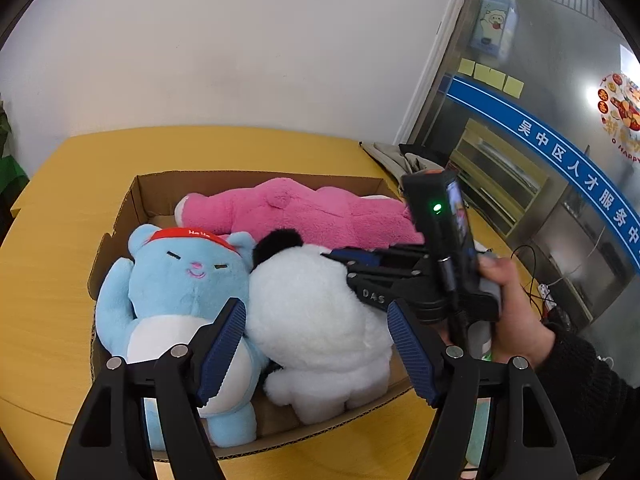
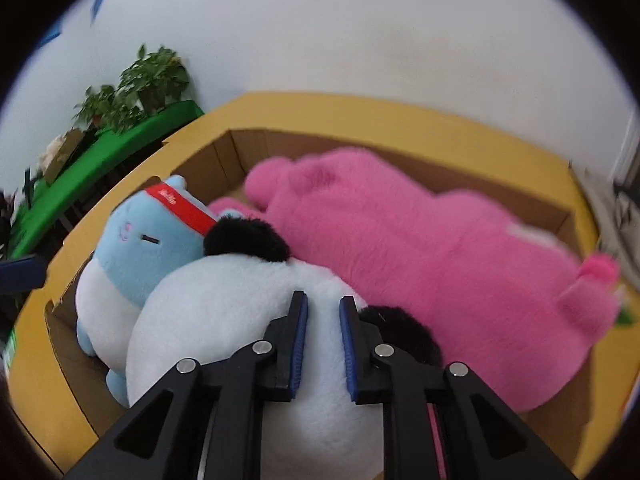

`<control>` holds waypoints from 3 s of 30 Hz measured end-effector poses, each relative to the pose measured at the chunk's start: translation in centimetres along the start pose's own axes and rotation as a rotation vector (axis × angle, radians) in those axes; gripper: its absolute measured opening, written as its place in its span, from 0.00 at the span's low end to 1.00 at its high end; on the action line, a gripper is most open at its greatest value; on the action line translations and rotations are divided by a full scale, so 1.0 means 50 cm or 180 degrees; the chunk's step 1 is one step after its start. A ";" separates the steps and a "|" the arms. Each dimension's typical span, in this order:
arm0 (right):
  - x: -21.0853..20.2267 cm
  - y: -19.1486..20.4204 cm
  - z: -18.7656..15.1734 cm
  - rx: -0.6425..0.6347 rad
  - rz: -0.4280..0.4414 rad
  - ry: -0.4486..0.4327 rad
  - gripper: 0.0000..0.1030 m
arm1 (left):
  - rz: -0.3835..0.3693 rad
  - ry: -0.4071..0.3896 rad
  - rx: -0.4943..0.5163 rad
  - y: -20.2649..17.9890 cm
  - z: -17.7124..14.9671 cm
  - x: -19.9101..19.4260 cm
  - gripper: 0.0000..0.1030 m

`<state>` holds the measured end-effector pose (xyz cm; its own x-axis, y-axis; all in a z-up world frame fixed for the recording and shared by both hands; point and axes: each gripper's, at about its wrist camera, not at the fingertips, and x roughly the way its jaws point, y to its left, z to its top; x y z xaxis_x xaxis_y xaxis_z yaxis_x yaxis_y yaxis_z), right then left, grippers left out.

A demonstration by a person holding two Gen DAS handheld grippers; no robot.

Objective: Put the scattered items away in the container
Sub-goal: 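Lower the panda beside the blue cat and open both grippers, then move both grippers to the pink-and-teal pig and close them on it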

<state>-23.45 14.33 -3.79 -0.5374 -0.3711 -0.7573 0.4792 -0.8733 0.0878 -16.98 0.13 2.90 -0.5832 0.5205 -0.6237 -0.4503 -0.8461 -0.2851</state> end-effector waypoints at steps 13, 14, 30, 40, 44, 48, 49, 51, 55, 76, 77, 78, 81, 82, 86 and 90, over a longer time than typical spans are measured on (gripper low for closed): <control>-0.170 -0.052 -0.036 0.0529 -0.0244 -0.0516 0.82 | 0.0262 -0.0020 0.0166 -0.029 -0.003 0.043 0.89; -0.190 -0.052 -0.046 0.0542 -0.0328 -0.0557 0.82 | 0.0318 -0.0078 0.0167 -0.034 -0.004 0.032 0.91; -0.310 0.039 -0.170 0.0322 -0.0700 -0.0589 0.82 | 0.0673 -0.0300 -0.0042 -0.110 -0.076 -0.067 1.00; -0.367 0.084 -0.199 0.0300 -0.0639 -0.0714 0.82 | 0.0644 -0.0363 -0.0074 -0.136 -0.116 -0.125 1.00; -0.381 0.094 -0.205 0.0294 -0.0656 -0.0735 0.82 | 0.0625 -0.0368 -0.0020 -0.151 -0.126 -0.144 1.00; -0.402 0.093 -0.223 0.0322 -0.0623 -0.0785 0.82 | 0.0553 -0.0345 0.0039 -0.173 -0.132 -0.153 1.00; -0.412 0.087 -0.231 0.0355 -0.0605 -0.0820 0.82 | 0.0532 -0.0323 0.0061 -0.180 -0.134 -0.152 1.00; -0.432 0.067 -0.250 0.0442 -0.0603 -0.0877 0.82 | 0.0475 -0.0276 0.0099 -0.193 -0.137 -0.148 1.00; -0.459 -0.010 -0.314 0.0711 -0.0678 -0.0825 0.82 | 0.0364 -0.0164 0.0135 -0.218 -0.145 -0.125 1.00; -0.347 0.013 -0.494 0.0482 -0.0261 -0.0186 0.82 | 0.0101 0.0319 0.0423 -0.329 -0.163 -0.004 1.00; -0.351 0.013 -0.499 0.0446 -0.0166 -0.0199 0.81 | 0.0081 0.0355 0.0437 -0.333 -0.165 0.006 1.00; -0.354 0.011 -0.503 0.0404 -0.0051 -0.0207 0.81 | 0.0042 0.0402 0.0443 -0.337 -0.167 0.015 1.00; -0.363 0.008 -0.517 0.0300 0.0251 -0.0188 0.81 | -0.0123 0.0579 0.0465 -0.351 -0.180 0.052 1.00; -0.365 0.005 -0.521 0.0266 0.0324 -0.0174 0.81 | -0.0166 0.0638 0.0467 -0.355 -0.186 0.066 1.00; -0.367 0.004 -0.529 0.0169 0.0521 -0.0146 0.80 | -0.0483 0.0858 0.0362 -0.366 -0.207 0.111 0.99; -0.368 0.024 -0.535 -0.0034 0.0635 -0.0103 0.81 | -0.0544 0.1134 0.0226 -0.365 -0.229 0.153 0.66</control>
<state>5.58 28.56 -7.07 -0.4531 -0.5465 -0.7043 0.5857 -0.7781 0.2269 -5.51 18.25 -5.00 -0.2305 0.5701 -0.7886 -0.5734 -0.7344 -0.3633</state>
